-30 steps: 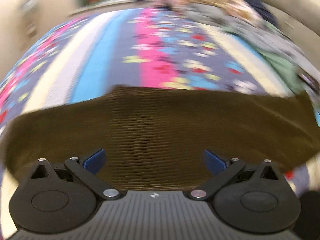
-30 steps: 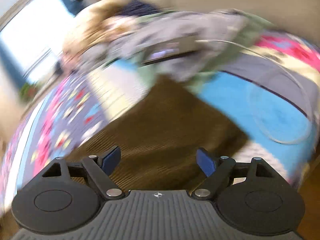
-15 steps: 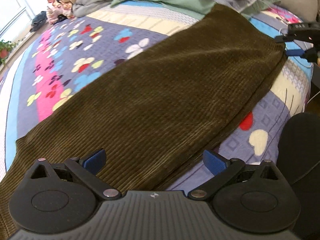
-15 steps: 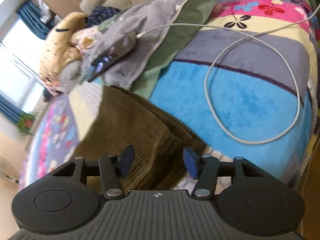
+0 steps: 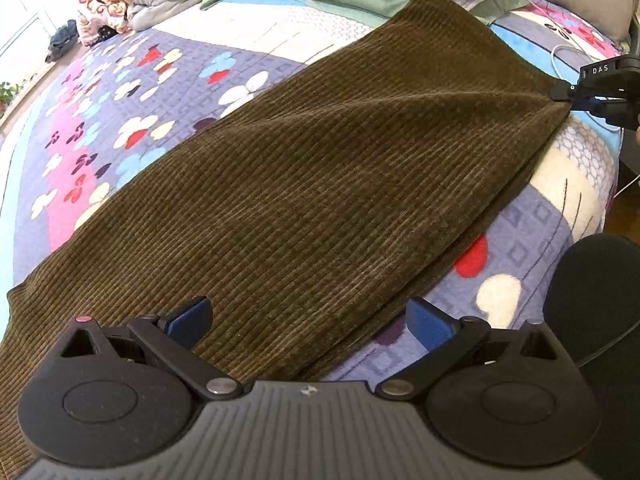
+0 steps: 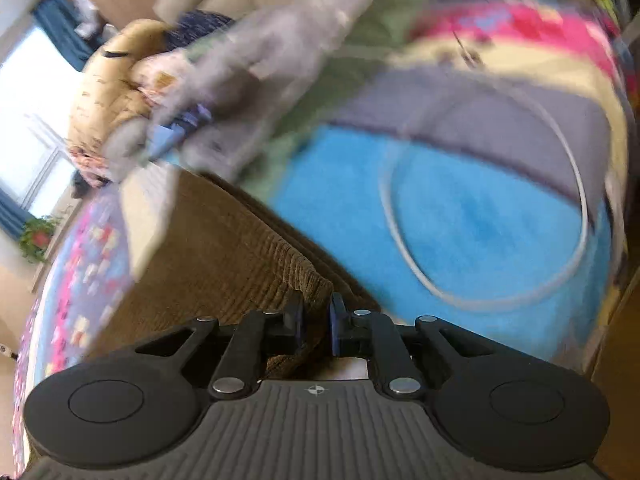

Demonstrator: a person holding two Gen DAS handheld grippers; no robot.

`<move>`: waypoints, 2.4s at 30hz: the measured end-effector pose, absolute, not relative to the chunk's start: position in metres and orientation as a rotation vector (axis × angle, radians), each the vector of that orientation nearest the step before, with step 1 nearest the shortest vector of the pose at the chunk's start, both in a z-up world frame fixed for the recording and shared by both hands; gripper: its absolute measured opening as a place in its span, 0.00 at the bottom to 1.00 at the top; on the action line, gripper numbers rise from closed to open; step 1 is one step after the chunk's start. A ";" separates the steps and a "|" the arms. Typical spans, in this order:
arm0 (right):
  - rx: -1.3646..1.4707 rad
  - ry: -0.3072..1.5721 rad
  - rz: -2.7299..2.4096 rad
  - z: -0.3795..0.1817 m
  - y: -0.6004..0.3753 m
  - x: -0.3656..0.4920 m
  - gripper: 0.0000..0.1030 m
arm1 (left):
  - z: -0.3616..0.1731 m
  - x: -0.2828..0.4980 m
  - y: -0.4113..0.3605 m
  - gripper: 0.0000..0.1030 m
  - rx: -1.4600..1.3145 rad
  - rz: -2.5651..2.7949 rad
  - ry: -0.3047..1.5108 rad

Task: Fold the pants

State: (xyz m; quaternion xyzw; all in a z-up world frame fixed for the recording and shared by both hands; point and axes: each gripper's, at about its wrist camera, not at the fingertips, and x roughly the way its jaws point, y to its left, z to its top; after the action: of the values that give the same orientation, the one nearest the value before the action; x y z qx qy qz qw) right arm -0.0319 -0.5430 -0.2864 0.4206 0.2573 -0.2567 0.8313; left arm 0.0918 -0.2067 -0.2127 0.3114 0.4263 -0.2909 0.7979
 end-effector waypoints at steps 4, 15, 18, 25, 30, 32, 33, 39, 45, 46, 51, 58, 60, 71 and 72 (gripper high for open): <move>0.916 0.509 -0.541 -0.282 -0.545 -0.033 0.13 | -0.210 0.086 -0.207 1.00 0.671 -0.636 0.885; 0.972 0.503 -0.506 -0.283 -0.549 -0.043 0.23 | -0.221 0.058 -0.232 0.64 0.786 -0.863 0.774; 0.964 0.509 -0.499 -0.283 -0.547 -0.041 0.23 | -0.239 0.052 -0.243 0.33 0.882 -0.890 0.772; 0.953 0.510 -0.493 -0.280 -0.548 -0.039 0.22 | -0.230 0.057 -0.242 0.19 0.844 -0.856 0.774; 1.022 0.479 -0.502 -0.282 -0.553 -0.049 0.29 | -0.233 0.060 -0.237 0.19 0.860 -0.893 0.774; 1.037 0.477 -0.496 -0.285 -0.553 -0.048 0.38 | -0.248 0.052 -0.246 0.20 0.931 -0.879 0.751; 1.032 0.477 -0.491 -0.284 -0.553 -0.047 0.43 | -0.253 0.049 -0.249 0.21 0.949 -0.865 0.742; 0.925 0.442 -0.506 -0.254 -0.541 -0.045 0.49 | -0.241 0.049 -0.249 0.81 0.852 -0.886 0.797; 0.720 0.524 -0.046 -0.222 -0.487 0.032 0.59 | -0.216 0.052 -0.238 0.85 0.715 -0.856 0.797; 0.643 0.572 0.043 -0.222 -0.469 0.055 0.59 | -0.213 0.055 -0.235 0.86 0.697 -0.842 0.798; 0.140 0.740 0.220 -0.245 -0.390 0.136 0.59 | -0.204 0.069 -0.218 0.87 0.656 -0.775 0.828; 0.107 0.771 -0.029 -0.260 -0.490 0.121 0.65 | -0.206 0.089 -0.221 0.87 0.593 -0.736 0.847; 0.119 0.760 -0.094 -0.261 -0.525 0.099 0.53 | -0.207 0.096 -0.232 0.88 0.546 -0.732 0.853; 0.662 0.626 -0.368 -0.265 -0.561 -0.021 0.82 | -0.202 0.181 -0.299 0.97 0.379 -0.716 0.953; 0.697 0.615 -0.391 -0.269 -0.555 -0.030 0.83 | -0.210 0.191 -0.306 0.97 0.424 -0.676 0.959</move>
State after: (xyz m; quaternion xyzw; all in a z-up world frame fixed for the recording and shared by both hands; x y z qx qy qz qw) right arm -0.0300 -0.5547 -0.2694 0.3340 0.2945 -0.1873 0.8756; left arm 0.1910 -0.3061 -0.2097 0.1987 0.4489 -0.3167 0.8116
